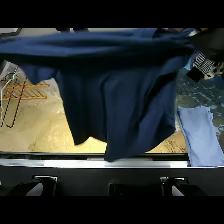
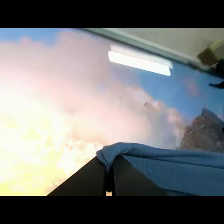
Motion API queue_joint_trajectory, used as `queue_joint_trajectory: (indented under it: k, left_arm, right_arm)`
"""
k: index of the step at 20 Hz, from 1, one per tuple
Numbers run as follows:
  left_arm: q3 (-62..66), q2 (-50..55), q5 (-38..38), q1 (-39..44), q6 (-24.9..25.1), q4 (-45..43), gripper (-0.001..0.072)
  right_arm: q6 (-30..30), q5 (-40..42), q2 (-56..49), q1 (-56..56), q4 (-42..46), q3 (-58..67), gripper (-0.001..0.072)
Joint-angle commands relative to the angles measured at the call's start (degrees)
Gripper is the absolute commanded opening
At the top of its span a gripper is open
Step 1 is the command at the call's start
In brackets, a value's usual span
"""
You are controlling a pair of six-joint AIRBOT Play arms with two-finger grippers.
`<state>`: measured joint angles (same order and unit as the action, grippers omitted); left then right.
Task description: Fold the clothes and pants, and hang the long-sleeved shirts on hangers.
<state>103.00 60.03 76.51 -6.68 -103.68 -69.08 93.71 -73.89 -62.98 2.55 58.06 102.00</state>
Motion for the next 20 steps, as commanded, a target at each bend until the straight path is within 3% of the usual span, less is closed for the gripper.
queue_joint_trajectory:
  k: [1, 7, 11, 14, 18, 20]
  left_arm:
    - [-5.9, 11.13, 1.25, -0.02, 2.08, -1.6, 0.0012]
    - [-10.23, 35.43, -10.45, -0.02, 3.41, -0.26, 0.0013]
    - [-10.23, 44.26, -17.16, 0.0, 3.39, 4.61, 0.0013]
    - [-10.23, 46.8, -18.73, 0.37, 3.39, 7.1, 0.0013]
    - [-10.23, 47.34, -18.71, 1.42, 3.39, 7.52, 0.0013]
    - [-10.19, 47.08, -18.27, 1.29, 3.39, 8.13, 0.0013]
  right_arm:
    - [-1.01, -1.97, -17.66, -0.02, -6.56, 0.13, 0.003]
    - [-8.96, 12.79, -40.96, -4.13, -14.56, 0.15, 0.003]
    - [-9.31, 23.5, -47.34, -9.14, -14.34, 0.17, 0.003]
    - [-9.31, 26.47, -48.96, -11.04, -13.77, 0.17, 0.0034]
    - [-7.26, 24.04, -48.0, -9.99, -13.99, 0.17, 0.0314]
    - [-6.32, 17.27, -45.51, -7.1, -13.86, 0.17, 0.0387]
